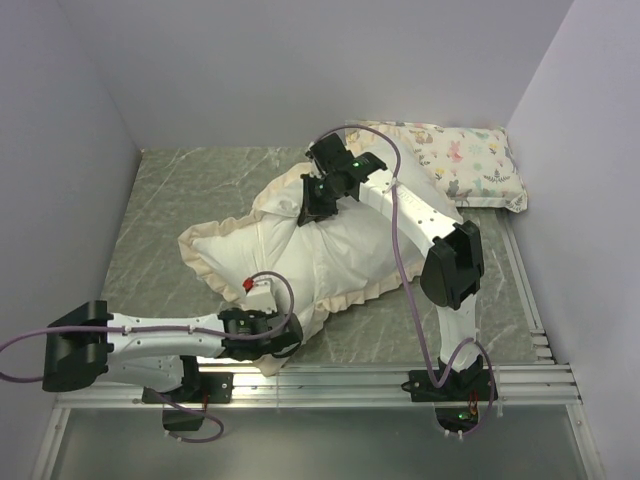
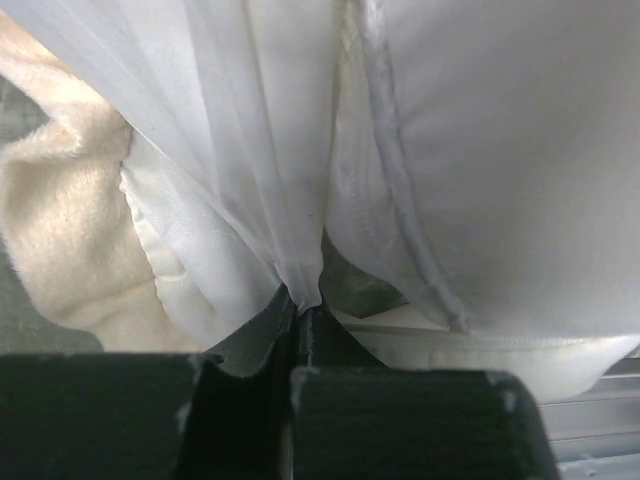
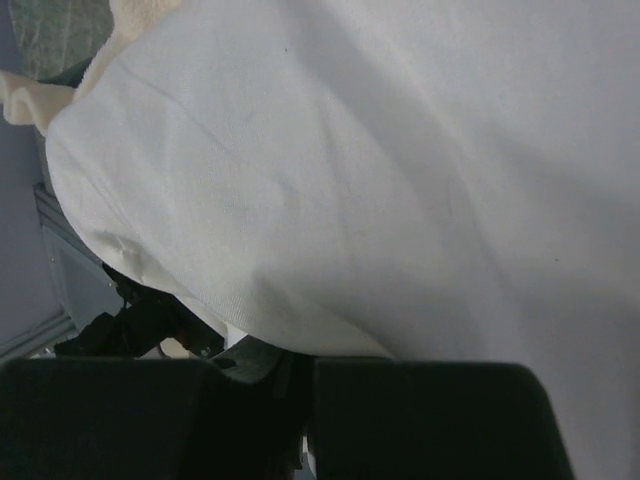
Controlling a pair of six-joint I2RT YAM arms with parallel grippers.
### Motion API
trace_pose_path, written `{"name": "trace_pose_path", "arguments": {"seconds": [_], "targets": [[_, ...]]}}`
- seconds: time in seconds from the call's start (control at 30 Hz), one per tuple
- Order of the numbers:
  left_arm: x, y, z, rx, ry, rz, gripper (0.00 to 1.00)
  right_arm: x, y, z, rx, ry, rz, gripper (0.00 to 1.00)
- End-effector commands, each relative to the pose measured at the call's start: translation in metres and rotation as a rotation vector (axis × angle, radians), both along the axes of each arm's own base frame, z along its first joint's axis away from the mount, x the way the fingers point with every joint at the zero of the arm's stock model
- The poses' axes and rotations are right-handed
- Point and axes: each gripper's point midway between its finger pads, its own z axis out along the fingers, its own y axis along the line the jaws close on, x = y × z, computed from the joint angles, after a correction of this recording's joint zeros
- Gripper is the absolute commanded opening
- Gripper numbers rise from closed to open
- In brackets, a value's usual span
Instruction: Remove the pillowcase from the pillow
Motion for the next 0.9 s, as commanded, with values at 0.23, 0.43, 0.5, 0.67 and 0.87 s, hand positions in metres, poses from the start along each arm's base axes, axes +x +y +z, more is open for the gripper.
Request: {"name": "trace_pose_path", "arguments": {"seconds": [0.23, 0.43, 0.5, 0.67, 0.87], "targets": [[-0.091, 0.026, -0.045, 0.116, 0.343, -0.143, 0.00, 0.149, -0.063, 0.084, 0.064, -0.488, -0.349, 0.00], [-0.108, 0.019, -0.047, 0.178, 0.349, -0.216, 0.01, 0.151, -0.062, 0.085, 0.064, -0.487, -0.348, 0.00], [-0.112, 0.020, -0.050, 0.181, 0.356, -0.225, 0.01, 0.152, -0.062, 0.082, 0.059, -0.481, -0.349, 0.00], [-0.118, 0.028, -0.053, 0.221, 0.355, -0.233, 0.04, 0.153, -0.064, 0.083, 0.075, -0.470, -0.352, 0.00], [-0.097, 0.022, -0.036, 0.184, 0.267, -0.193, 0.27, 0.136, -0.064, 0.089, 0.102, -0.465, -0.326, 0.00]]}}
